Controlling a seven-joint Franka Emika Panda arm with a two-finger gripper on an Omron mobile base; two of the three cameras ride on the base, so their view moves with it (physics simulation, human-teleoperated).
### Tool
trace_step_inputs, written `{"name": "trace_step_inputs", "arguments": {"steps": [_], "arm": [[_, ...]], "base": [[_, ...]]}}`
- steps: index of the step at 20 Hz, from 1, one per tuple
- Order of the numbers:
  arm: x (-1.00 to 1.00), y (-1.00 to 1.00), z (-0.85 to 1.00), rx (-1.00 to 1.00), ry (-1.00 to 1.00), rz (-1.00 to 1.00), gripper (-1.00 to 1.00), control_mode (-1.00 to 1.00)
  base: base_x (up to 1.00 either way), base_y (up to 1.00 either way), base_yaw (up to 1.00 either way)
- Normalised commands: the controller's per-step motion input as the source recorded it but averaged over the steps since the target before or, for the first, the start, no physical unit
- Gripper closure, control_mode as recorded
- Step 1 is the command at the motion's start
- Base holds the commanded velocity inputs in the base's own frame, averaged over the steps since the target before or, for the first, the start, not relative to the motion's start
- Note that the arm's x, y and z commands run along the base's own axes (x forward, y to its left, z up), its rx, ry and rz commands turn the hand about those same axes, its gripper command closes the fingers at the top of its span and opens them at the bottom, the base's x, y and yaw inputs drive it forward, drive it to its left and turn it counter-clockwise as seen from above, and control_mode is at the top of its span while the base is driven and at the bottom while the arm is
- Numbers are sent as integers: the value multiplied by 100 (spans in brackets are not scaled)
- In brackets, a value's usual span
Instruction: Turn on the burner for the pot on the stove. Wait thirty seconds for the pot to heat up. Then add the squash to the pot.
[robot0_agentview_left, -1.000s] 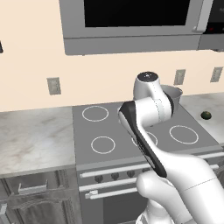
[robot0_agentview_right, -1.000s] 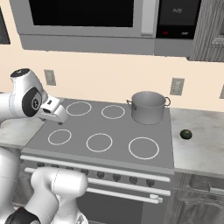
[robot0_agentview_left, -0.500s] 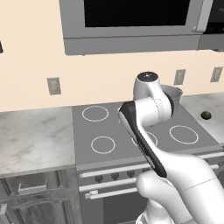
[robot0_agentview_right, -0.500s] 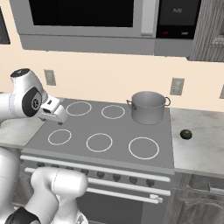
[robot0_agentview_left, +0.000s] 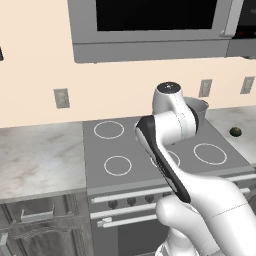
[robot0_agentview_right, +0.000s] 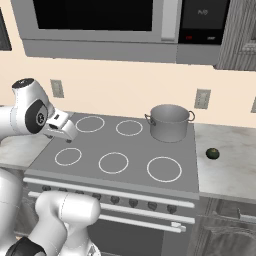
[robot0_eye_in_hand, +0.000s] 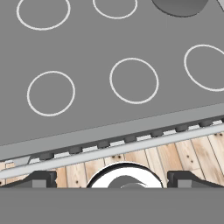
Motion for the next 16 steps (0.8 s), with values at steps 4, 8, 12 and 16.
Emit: {"name": "trace_step_inputs", "arguments": {"steps": [4,8,12,16], "arm": [[0,0,0,0,0,0,-100,-100],[0,0,0,0,0,0,-100,-100],[0,0,0,0,0,0,-100,-100],[0,0,0,0,0,0,-100,-100]], "base": [[0,0,0],[0,0,0],[0,0,0],[0,0,0]]}}
